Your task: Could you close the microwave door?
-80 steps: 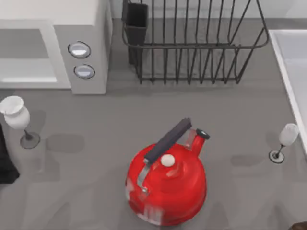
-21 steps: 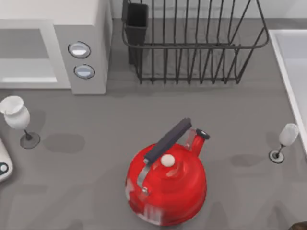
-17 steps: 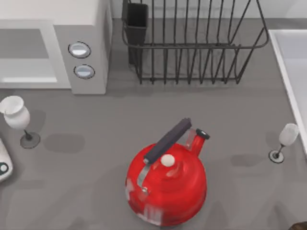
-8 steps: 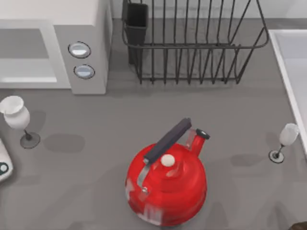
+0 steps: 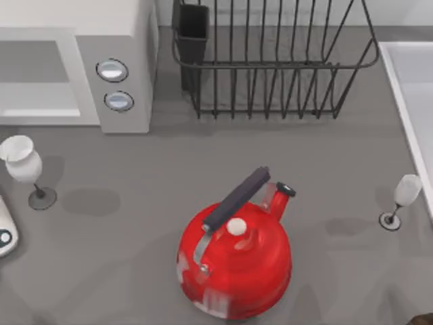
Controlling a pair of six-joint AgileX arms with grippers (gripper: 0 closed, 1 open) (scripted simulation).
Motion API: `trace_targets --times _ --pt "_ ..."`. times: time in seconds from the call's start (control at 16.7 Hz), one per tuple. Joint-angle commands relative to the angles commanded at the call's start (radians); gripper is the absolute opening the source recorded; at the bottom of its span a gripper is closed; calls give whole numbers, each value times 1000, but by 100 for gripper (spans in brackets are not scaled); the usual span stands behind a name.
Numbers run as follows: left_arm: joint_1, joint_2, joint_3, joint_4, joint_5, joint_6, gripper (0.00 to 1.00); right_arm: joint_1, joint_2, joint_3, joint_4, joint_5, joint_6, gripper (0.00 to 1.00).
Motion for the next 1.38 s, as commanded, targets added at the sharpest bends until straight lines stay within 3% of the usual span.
trace_targets --times 0.36,0.6,1.14,1.38 --pt "124 617 369 -140 32 265 0 0 0 0 0 0 0 100" --pt "136 870 539 -207 38 368 0 0 0 0 0 0 0 100" --pt "131 952 598 -226 38 402 0 0 0 0 0 0 0 100" --pt "132 992 517 -112 39 404 0 0 0 0 0 0 0 100"
